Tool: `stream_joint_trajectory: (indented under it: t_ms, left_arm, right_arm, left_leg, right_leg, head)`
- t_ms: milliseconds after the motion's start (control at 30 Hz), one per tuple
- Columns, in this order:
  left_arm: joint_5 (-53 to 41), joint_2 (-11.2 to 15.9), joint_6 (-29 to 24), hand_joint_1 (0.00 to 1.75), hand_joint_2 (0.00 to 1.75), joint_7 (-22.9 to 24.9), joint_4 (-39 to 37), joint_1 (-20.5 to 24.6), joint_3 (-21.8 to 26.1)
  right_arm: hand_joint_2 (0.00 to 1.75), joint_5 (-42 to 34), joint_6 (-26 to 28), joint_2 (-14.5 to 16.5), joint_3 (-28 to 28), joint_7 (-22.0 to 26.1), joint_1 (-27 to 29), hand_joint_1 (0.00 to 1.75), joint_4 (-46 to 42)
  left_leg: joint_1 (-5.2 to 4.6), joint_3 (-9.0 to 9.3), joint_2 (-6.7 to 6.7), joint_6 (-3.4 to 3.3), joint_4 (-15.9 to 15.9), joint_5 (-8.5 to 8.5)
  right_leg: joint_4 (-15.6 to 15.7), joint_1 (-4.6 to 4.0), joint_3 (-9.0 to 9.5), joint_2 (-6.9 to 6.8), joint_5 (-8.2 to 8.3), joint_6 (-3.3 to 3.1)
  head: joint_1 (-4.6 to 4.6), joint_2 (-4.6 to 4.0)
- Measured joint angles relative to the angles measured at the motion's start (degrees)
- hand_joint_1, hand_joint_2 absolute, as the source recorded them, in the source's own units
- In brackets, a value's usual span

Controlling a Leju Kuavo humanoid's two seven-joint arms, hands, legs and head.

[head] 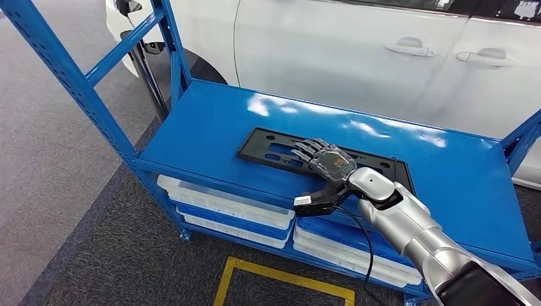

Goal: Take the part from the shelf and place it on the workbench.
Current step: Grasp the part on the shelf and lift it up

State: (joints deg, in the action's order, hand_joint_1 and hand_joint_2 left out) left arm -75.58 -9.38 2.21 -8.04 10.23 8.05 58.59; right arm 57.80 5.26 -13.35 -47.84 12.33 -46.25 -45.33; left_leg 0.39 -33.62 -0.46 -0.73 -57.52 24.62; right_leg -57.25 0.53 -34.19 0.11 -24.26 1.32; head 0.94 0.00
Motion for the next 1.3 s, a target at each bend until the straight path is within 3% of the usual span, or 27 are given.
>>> stream_joint_trajectory:
  t_ms: [67, 167, 200, 233, 267, 333, 400, 500, 567, 600, 667, 700, 733, 767, 800, 833, 900, 933, 1067, 1133, 1200, 1233, 1267, 1300]
  left_arm:
    - [0.01, -0.01, 0.02, 0.00, 0.00, -0.07, 0.00, 0.04, -0.08]
    - [0.04, -0.02, 0.07, 0.00, 0.00, -0.17, 0.00, 0.01, -0.12]
    - [0.05, -0.02, 0.07, 0.00, 0.00, -0.17, 0.00, -0.09, -0.12]
    - [0.07, -0.02, 0.07, 0.00, 0.00, -0.17, 0.00, -0.18, -0.13]
    - [0.08, -0.02, 0.07, 0.00, 0.00, -0.18, 0.00, -0.25, -0.13]
    - [0.10, -0.08, 0.07, 0.00, 0.00, -0.20, 0.00, -0.29, -0.16]
    - [0.16, -0.17, 0.07, 0.00, 0.00, -0.22, 0.00, -0.26, -0.18]
    - [0.31, -0.22, 0.08, 0.00, 0.00, -0.25, 0.00, -0.27, -0.22]
    - [0.39, -0.23, 0.09, 0.00, 0.00, -0.28, 0.00, -0.25, -0.28]
    - [0.42, -0.23, 0.09, 0.00, 0.00, -0.30, 0.00, -0.24, -0.32]
    - [0.44, -0.24, 0.09, 0.00, 0.00, -0.31, 0.00, -0.26, -0.41]
    - [0.45, -0.24, 0.08, 0.00, 0.00, -0.31, 0.00, -0.28, -0.45]
    - [0.45, -0.25, 0.08, 0.00, 0.00, -0.31, 0.00, -0.32, -0.49]
    - [0.46, -0.25, 0.07, 0.00, 0.00, -0.31, 0.00, -0.36, -0.51]
    - [0.46, -0.26, 0.07, 0.00, 0.00, -0.32, 0.00, -0.37, -0.52]
    - [0.46, -0.26, 0.07, 0.00, 0.00, -0.34, 0.00, -0.36, -0.53]
    - [0.46, -0.26, 0.08, 0.00, 0.00, -0.38, 0.00, -0.25, -0.55]
    - [0.46, -0.26, 0.08, 0.00, 0.00, -0.38, 0.00, -0.20, -0.55]
    - [0.52, -0.32, 0.16, 0.00, 0.00, -0.27, 0.00, 0.00, -0.58]
    - [0.58, -0.36, 0.17, 0.00, 0.00, -0.19, 0.00, 0.20, -0.61]
    - [0.61, -0.37, 0.18, 0.00, 0.00, -0.16, 0.00, 0.23, -0.62]
    - [0.61, -0.37, 0.19, 0.00, 0.00, -0.15, 0.00, 0.17, -0.62]
    - [0.61, -0.37, 0.19, 0.00, 0.00, -0.14, 0.00, 0.11, -0.62]
    - [0.61, -0.38, 0.19, 0.00, 0.00, -0.15, 0.00, 0.08, -0.63]
  right_arm:
    - [1.75, 0.02, 0.60, 0.15, -0.16, -0.21, -0.08, 0.00, 0.66]
    - [1.75, 0.01, 0.93, 0.28, -0.52, -0.22, -0.23, 0.00, 1.81]
    - [1.75, -0.01, 0.98, 0.31, -0.64, -0.20, -0.23, 0.00, 2.21]
    - [1.75, -0.03, 1.06, 0.33, -0.75, -0.19, -0.23, 0.00, 2.55]
    - [1.75, -0.05, 1.22, 0.36, -0.81, -0.22, -0.27, 0.00, 2.79]
    - [1.75, -0.01, 1.71, 0.41, -0.85, -0.48, -0.53, 0.00, 3.08]
    - [1.75, 0.13, 2.21, 0.55, -0.89, -0.92, -0.95, 0.00, 3.28]
    - [1.75, 0.56, 2.59, 0.96, -1.10, -2.03, -1.32, 0.00, 3.69]
    - [1.75, 1.25, 2.73, 1.33, -1.23, -3.05, -1.71, 0.00, 4.13]
    - [1.75, 1.78, 2.98, 1.62, -1.28, -3.67, -2.00, 0.00, 4.50]
    - [1.75, 2.88, 3.78, 2.32, -1.43, -4.85, -2.56, 0.00, 5.70]
    - [1.75, 3.28, 4.19, 2.66, -1.50, -5.31, -2.77, 0.00, 6.51]
    - [1.75, 3.54, 4.51, 3.00, -1.56, -5.62, -2.95, 0.00, 7.38]
    - [1.75, 3.74, 4.76, 3.37, -1.60, -5.87, -3.18, 0.00, 8.28]
    - [1.75, 3.92, 4.89, 3.72, -1.61, -6.02, -3.47, 0.00, 9.09]
    - [1.75, 4.07, 4.94, 4.11, -1.62, -6.18, -3.86, 0.00, 9.91]
    - [1.75, 4.23, 4.79, 4.82, -1.63, -6.49, -4.85, 0.00, 11.42]
    - [1.75, 4.26, 4.66, 5.17, -1.63, -6.61, -5.33, 0.00, 12.09]
    - [1.75, 4.36, 2.93, 6.33, -1.67, -6.36, -6.71, 0.02, 14.44]
    - [1.75, 4.49, 1.65, 6.78, -1.76, -6.04, -7.08, 0.60, 15.39]
    - [1.75, 4.74, 0.69, 7.07, -1.97, -5.91, -7.01, 1.42, 16.27]
    - [1.75, 4.90, 0.43, 7.13, -2.08, -5.89, -6.85, 1.61, 16.67]
    - [1.75, 5.04, 0.33, 7.17, -2.19, -5.89, -6.72, 1.69, 17.01]
    - [1.75, 5.14, 0.36, 7.21, -2.27, -5.89, -6.65, 1.70, 17.27]
  left_leg:
    - [0.10, 0.12, 0.03, -0.72, 0.40, -0.35]
    - [0.04, 0.05, 0.10, -1.28, 0.53, -0.49]
    - [-0.02, 0.02, 0.10, -1.32, 0.50, -0.48]
    - [-0.06, 0.00, 0.08, -1.33, 0.46, -0.47]
    - [-0.09, 0.00, 0.06, -1.31, 0.41, -0.45]
    - [-0.13, 0.07, 0.02, -1.13, 0.25, -0.33]
    - [-0.36, -0.01, 0.00, -0.72, 0.00, -0.14]
    - [-0.47, -0.08, 0.02, 0.13, 0.00, -0.02]
    - [-0.37, -0.67, 0.06, 0.77, -1.43, 1.09]
    - [-0.31, -1.71, 0.08, 1.08, -3.78, 2.51]
    - [-0.09, -5.28, 0.10, 1.61, -11.49, 6.23]
    - [0.00, -7.06, 0.11, 1.80, -15.10, 7.47]
    - [0.07, -8.08, 0.11, 1.93, -17.00, 7.67]
    - [0.15, -8.00, 0.11, 1.98, -16.57, 6.70]
    - [0.22, -6.79, 0.12, 1.96, -13.80, 4.78]
    - [0.27, -4.79, 0.13, 1.85, -9.54, 2.51]
    - [0.16, -1.35, 0.12, 1.35, -2.30, -0.05]
    - [0.07, -0.59, 0.11, 1.04, -0.63, -0.36]
    - [0.10, -0.41, 0.07, -0.41, 0.23, -0.60]
    - [0.23, -0.33, 0.13, -0.93, 0.54, -0.85]
    - [0.15, -0.40, 0.11, -1.12, 0.52, -0.84]
    - [0.10, -0.40, 0.08, -1.17, 0.48, -0.82]
    - [0.07, -0.40, 0.04, -1.17, 0.43, -0.80]
    - [0.04, -0.38, 0.01, -1.13, 0.36, -0.77]
  right_leg:
    - [-1.95, 0.21, -0.81, -0.05, -1.47, 0.60]
    - [-12.95, 0.30, -5.80, -0.07, -6.96, 1.13]
    - [-16.15, 0.30, -7.33, -0.07, -7.97, 1.20]
    - [-17.30, 0.30, -7.93, -0.08, -7.87, 1.19]
    - [-16.10, 0.29, -7.39, -0.08, -6.72, 1.10]
    - [-8.05, 0.22, -3.47, -0.09, -2.82, 0.64]
    - [-1.49, -0.03, -0.30, -0.10, -0.62, 0.09]
    - [-0.24, -0.20, 0.16, -0.04, -0.45, -0.69]
    - [0.14, 0.07, 0.31, -0.08, -0.22, -1.38]
    - [0.31, 0.22, 0.38, -0.11, -0.13, -1.66]
    - [0.32, 0.22, 0.39, -0.12, -0.12, -1.95]
    - [0.30, 0.20, 0.40, -0.12, -0.14, -1.97]
    - [0.28, 0.19, 0.42, -0.13, -0.17, -1.97]
    - [0.24, 0.19, 0.46, -0.12, -0.20, -1.95]
    - [0.20, 0.20, 0.53, -0.09, -0.27, -1.88]
    - [0.14, 0.20, 0.62, -0.05, -0.36, -1.75]
    - [-0.05, 0.00, 0.61, 0.08, -0.53, -1.31]
    - [-0.10, -0.10, 0.52, 0.13, -0.54, -1.03]
    - [-0.87, 0.03, 0.10, 0.16, -1.21, 0.25]
    - [-5.86, 0.22, -2.15, 0.12, -4.18, 0.70]
    - [-13.96, 0.26, -5.99, 0.11, -7.69, 1.01]
    - [-16.63, 0.26, -7.35, 0.10, -8.30, 1.07]
    - [-17.04, 0.24, -7.66, 0.10, -7.76, 1.03]
    - [-15.03, 0.23, -6.83, 0.10, -6.17, 0.90]
  head:
    - [0.00, 0.00]
    - [0.00, 0.00]
    - [0.00, 0.00]
    - [0.00, 0.00]
    - [0.00, 0.00]
    - [0.00, 0.00]
    - [0.00, 0.00]
    - [0.01, 0.00]
    - [0.01, 0.00]
    - [0.01, 0.00]
    - [0.01, 0.00]
    - [0.01, 0.00]
    - [0.01, 0.00]
    - [0.01, 0.00]
    - [0.01, 0.00]
    - [0.01, 0.00]
    - [0.01, 0.00]
    - [0.01, 0.00]
    - [0.00, 0.00]
    - [0.00, 0.00]
    - [0.00, 0.00]
    - [0.00, 0.00]
    - [0.00, 0.00]
    - [0.00, 0.00]
